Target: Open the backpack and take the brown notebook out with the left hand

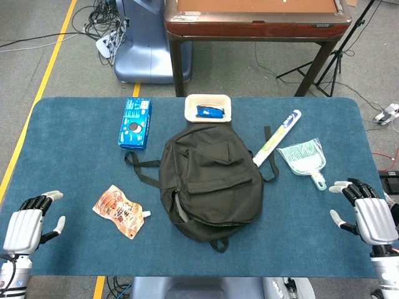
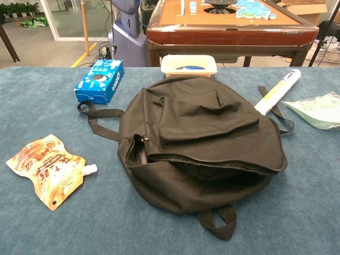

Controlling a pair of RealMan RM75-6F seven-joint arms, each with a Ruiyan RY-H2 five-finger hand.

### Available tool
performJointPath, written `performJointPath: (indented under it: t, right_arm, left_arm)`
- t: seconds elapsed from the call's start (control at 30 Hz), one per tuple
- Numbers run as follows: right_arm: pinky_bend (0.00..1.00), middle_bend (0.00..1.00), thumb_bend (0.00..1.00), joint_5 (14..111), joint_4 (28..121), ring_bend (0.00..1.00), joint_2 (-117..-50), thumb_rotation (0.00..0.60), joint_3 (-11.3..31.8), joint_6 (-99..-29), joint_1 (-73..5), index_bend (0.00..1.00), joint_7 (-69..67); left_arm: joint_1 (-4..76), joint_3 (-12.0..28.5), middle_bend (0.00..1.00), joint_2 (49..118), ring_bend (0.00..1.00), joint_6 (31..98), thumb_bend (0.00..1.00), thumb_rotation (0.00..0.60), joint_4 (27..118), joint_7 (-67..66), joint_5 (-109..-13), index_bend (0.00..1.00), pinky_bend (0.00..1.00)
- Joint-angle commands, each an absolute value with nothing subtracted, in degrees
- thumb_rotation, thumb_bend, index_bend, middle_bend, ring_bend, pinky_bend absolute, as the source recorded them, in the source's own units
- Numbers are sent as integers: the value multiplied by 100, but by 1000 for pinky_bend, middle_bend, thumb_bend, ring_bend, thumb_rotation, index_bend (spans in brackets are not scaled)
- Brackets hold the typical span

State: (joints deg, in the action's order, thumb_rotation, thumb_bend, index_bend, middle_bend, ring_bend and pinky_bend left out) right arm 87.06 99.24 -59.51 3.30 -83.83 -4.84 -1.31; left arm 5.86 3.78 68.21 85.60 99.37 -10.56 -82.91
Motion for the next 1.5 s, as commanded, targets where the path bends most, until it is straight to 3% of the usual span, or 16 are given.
performJointPath:
  t: [0.03,0.3,0.6,0.73,0.87,0.97,1.23,1.5]
  right_arm:
    - [231,278,286,8712,9928,148,-5943,600,321,-8378,-482,344,-118]
    - [231,278,285,8844,10085,148,-5845,600,247,-8195,-577,344,-82]
    - [231,278,260,9103,10401,148,-5927,600,123,-7238,-1154,343,322]
    - [223,248,129,8965,10528,131,-6179,600,138,-6659,-1494,277,717]
    - [127,155,13,8646,10605,51,-6441,600,171,-6145,-1772,132,1191]
    - [82,113,0,8495,10612,12,-6639,600,222,-5941,-1928,80,1386]
    - [75,105,0,8006,10135,4,-7659,600,387,-5375,-2477,79,1848]
    - [69,104,14,7751,9656,4,-8328,600,439,-5249,-2761,80,2081]
  left_arm:
    - [581,373,253,6829,256,8562,339,600,9932,-1049,-8291,272,224]
    - [591,374,253,6819,258,8551,340,600,9916,-1002,-8309,272,224]
    - [563,344,253,6794,258,8588,339,600,9938,-951,-8362,272,224]
    - [524,331,253,6768,259,8636,339,600,9947,-905,-8374,272,224]
    - [492,311,253,6725,258,8664,339,600,9948,-847,-8395,272,224]
    - [475,308,253,6698,258,8680,339,600,9944,-804,-8397,272,224]
    - [412,287,253,6627,259,8714,339,600,9870,-585,-8401,272,224]
    - [398,308,253,6614,259,8704,339,600,9739,-384,-8384,272,224]
